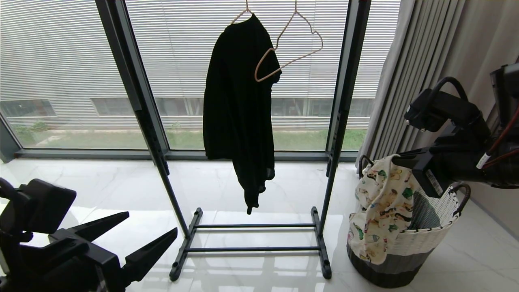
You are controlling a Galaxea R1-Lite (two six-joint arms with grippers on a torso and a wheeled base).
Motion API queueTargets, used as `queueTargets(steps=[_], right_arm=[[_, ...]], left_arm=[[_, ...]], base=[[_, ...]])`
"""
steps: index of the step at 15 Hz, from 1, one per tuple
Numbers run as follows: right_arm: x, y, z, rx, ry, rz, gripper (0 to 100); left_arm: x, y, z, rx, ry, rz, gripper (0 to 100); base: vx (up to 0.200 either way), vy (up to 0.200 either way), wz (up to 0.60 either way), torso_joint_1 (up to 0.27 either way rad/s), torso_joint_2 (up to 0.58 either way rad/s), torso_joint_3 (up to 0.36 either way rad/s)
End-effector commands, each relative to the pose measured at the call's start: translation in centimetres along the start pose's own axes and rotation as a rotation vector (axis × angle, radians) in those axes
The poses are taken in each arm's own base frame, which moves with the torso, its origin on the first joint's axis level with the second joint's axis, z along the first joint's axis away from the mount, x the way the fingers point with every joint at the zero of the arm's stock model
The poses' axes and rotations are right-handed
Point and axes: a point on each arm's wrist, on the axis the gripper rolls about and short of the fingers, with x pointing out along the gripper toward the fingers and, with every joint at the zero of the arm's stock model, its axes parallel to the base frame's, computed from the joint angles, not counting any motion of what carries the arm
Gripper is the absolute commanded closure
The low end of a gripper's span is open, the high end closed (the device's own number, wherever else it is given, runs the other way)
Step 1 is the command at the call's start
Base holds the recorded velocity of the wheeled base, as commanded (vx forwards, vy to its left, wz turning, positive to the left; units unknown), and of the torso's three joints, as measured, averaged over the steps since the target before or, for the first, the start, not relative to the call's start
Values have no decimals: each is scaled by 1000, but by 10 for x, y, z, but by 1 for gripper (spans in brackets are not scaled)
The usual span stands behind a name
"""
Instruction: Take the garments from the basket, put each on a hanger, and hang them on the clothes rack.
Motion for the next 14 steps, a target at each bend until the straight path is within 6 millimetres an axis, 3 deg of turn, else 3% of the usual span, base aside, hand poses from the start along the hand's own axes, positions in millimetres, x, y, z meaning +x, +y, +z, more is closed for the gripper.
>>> queueTargets(steps=[1,4,6,8,11,14], right_arm=[[-5,4,3,1,-22,15,100],[-9,9,10,38,-52,35,100],[-13,8,10,55,-61,32,100],[-15,8,10,89,-67,31,100],[-12,9,9,118,-60,42,100],[-15,9,9,145,-66,45,100]], left_arm=[[31,-30,15,24,57,-132,0],[60,-69,22,54,110,-252,0],[100,-102,26,-27,68,-279,0],[135,-128,18,-58,29,-226,0],[156,-159,1,-25,70,-272,0],[193,-191,-13,-37,72,-286,0]], base=[[0,0,0,0,0,0],[0,0,0,0,0,0],[0,0,0,0,0,0],[0,0,0,0,0,0],[0,0,0,0,0,0],[0,0,0,0,0,0]])
